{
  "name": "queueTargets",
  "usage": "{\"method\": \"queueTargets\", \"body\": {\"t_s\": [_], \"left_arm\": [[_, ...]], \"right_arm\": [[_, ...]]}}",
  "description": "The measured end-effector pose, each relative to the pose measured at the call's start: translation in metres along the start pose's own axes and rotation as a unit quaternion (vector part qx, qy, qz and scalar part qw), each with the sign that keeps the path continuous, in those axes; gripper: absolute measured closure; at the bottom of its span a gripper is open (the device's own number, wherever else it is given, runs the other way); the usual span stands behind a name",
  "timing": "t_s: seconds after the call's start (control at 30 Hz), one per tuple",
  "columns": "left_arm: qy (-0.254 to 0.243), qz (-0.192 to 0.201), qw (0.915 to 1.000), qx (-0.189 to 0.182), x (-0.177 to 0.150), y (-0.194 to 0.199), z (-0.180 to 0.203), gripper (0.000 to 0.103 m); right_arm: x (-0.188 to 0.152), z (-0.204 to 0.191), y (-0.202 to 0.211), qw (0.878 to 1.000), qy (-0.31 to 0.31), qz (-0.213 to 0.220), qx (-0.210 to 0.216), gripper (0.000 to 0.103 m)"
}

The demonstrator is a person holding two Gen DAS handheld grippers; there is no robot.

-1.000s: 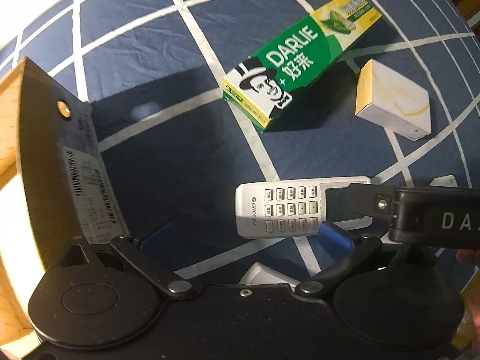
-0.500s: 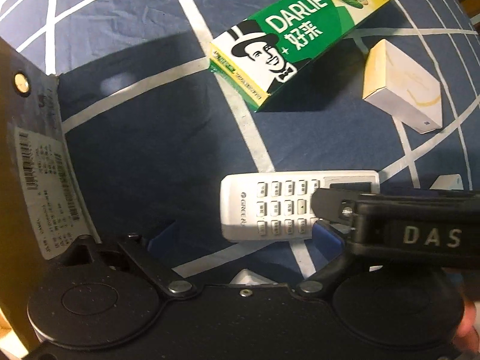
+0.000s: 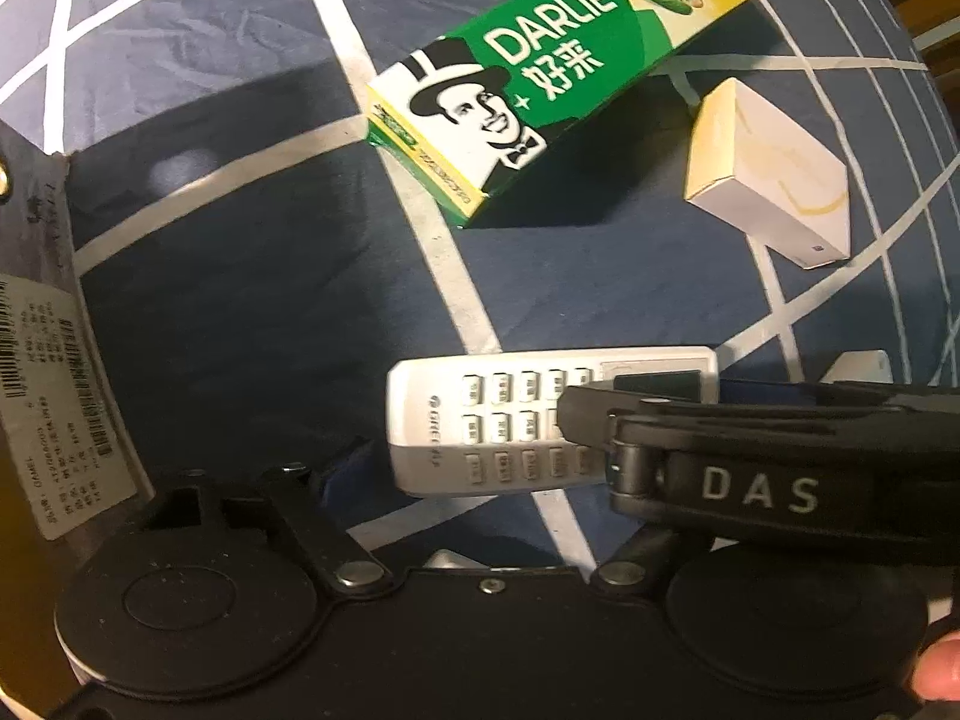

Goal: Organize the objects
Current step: 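Close the right gripper on the small white handset remote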

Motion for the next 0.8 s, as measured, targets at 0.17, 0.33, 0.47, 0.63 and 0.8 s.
{"method": "queueTargets", "body": {"t_s": [0.17, 0.33, 0.47, 0.63, 0.8], "left_arm": [[0.000, 0.000, 1.0000, -0.001, 0.000, -0.006, -0.001, 0.025], [-0.003, 0.000, 1.0000, 0.001, 0.000, -0.006, -0.002, 0.026], [-0.003, 0.002, 1.0000, 0.004, -0.003, -0.002, -0.001, 0.026], [-0.005, 0.014, 0.9998, 0.012, -0.003, 0.010, 0.001, 0.026], [-0.006, 0.036, 0.9991, 0.023, -0.005, 0.031, 0.003, 0.026]], "right_arm": [[0.001, 0.001, 0.001, 1.000, 0.001, 0.003, -0.002, 0.030], [0.001, 0.001, 0.001, 1.000, 0.000, 0.004, -0.002, 0.031], [0.000, 0.001, 0.003, 1.000, 0.001, 0.007, 0.000, 0.032], [0.001, -0.004, 0.011, 1.000, 0.006, 0.017, 0.008, 0.032], [0.000, -0.012, 0.028, 0.999, 0.015, 0.036, 0.018, 0.032]]}}
Point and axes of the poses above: each gripper's, at about its wrist camera, not at the fingertips, and y roughly against the way its jaws point, z to its right, x to its top, the point moved 10 cm from there along -y, roughly the way its jaws point, and after that the axes turned 3 degrees about -y, right-handed, at the moved point
